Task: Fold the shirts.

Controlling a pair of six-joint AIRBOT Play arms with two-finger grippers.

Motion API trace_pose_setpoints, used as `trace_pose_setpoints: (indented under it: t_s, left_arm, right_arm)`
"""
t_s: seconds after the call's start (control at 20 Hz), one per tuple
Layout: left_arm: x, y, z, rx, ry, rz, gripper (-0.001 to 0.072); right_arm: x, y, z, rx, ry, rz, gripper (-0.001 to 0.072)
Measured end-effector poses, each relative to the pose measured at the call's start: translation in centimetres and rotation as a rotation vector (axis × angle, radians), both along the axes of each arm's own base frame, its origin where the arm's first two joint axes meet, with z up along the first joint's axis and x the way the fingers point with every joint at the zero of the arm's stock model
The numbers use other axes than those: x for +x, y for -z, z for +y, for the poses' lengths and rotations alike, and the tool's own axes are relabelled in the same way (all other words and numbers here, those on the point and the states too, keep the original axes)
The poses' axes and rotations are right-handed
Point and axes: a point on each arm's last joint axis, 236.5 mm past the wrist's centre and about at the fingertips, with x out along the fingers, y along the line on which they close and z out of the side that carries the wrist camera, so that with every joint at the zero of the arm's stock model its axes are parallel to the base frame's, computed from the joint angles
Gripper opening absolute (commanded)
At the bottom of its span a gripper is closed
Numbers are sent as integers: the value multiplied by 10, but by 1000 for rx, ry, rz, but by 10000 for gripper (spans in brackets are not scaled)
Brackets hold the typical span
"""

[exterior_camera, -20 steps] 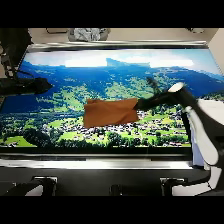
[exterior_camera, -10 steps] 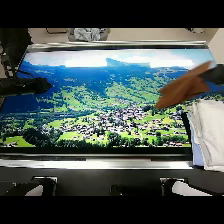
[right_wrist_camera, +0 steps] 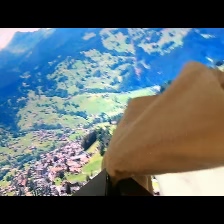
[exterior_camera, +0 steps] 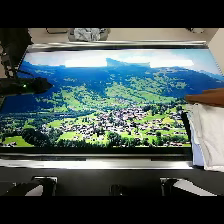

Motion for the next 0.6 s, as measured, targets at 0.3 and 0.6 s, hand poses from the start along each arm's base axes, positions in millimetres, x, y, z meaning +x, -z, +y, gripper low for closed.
trace_pose_setpoints:
  t_s: [0.3,0.6]
  left_arm:
    - [3,-2,1,-2,-6,-15,29]
    - [3,-3,-1,-9,-5,-18,29]
  right_arm:
    - [-69,55,-36,-85,166,320,32]
    - [-150,164,-18,-12,167,754,33]
